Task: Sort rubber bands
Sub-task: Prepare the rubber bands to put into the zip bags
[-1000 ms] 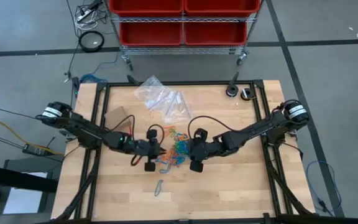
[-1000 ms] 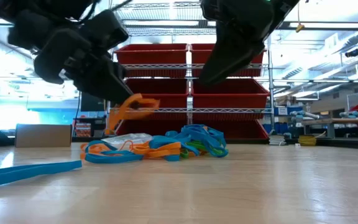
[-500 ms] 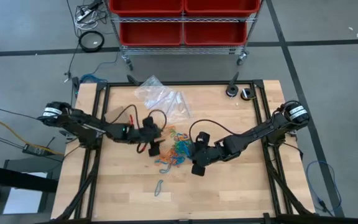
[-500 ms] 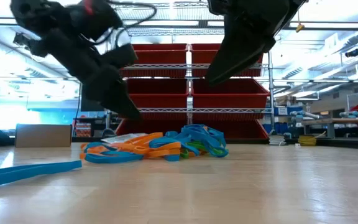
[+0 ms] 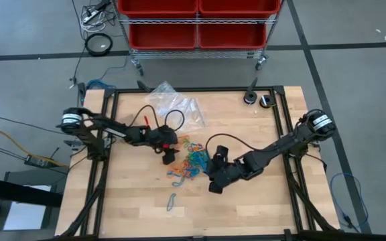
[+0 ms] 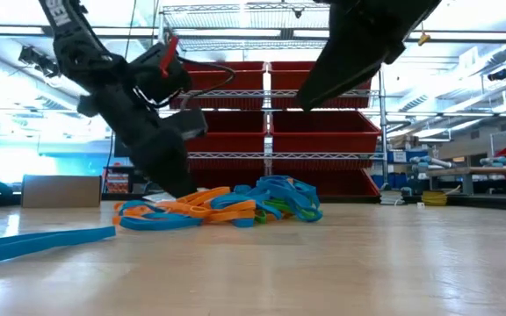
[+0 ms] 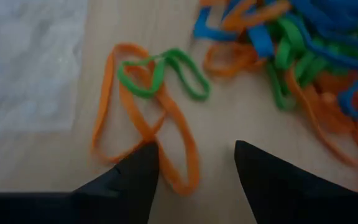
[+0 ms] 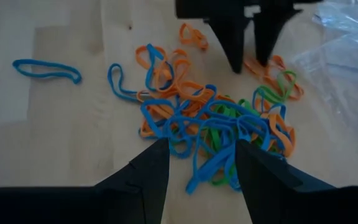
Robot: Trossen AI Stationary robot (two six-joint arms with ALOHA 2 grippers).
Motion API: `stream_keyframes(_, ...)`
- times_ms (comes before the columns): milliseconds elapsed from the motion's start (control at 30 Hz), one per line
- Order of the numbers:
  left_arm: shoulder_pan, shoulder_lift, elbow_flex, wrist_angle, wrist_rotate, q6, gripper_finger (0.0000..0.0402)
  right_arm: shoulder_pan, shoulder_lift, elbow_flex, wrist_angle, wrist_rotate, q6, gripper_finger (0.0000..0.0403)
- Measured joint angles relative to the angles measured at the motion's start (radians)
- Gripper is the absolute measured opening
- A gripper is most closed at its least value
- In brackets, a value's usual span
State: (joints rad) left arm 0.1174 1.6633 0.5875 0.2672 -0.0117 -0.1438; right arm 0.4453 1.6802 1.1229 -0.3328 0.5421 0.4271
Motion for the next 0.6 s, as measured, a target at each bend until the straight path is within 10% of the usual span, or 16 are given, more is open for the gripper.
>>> stream_keyframes(233, 0.008, 0.119, 0.089, 0.094, -0.034, 0.014, 0.0202, 0.039, 0.000, 0.000, 0.001, 0.031, 0.024, 0.0168)
stream_keyframes(467, -0.021, 0.158, 0.241, -0.151, 0.079, 0.154, 0.0035, 0.058, 0.000, 0.000, 0.000, 0.045, 0.050, 0.0168)
stream_keyframes(600, -0.063, 0.134, 0.272, -0.244, 0.106, 0.181, 0.0013, 0.067, 0.000, 0.000, 0.000, 0.061, 0.060, 0.0168)
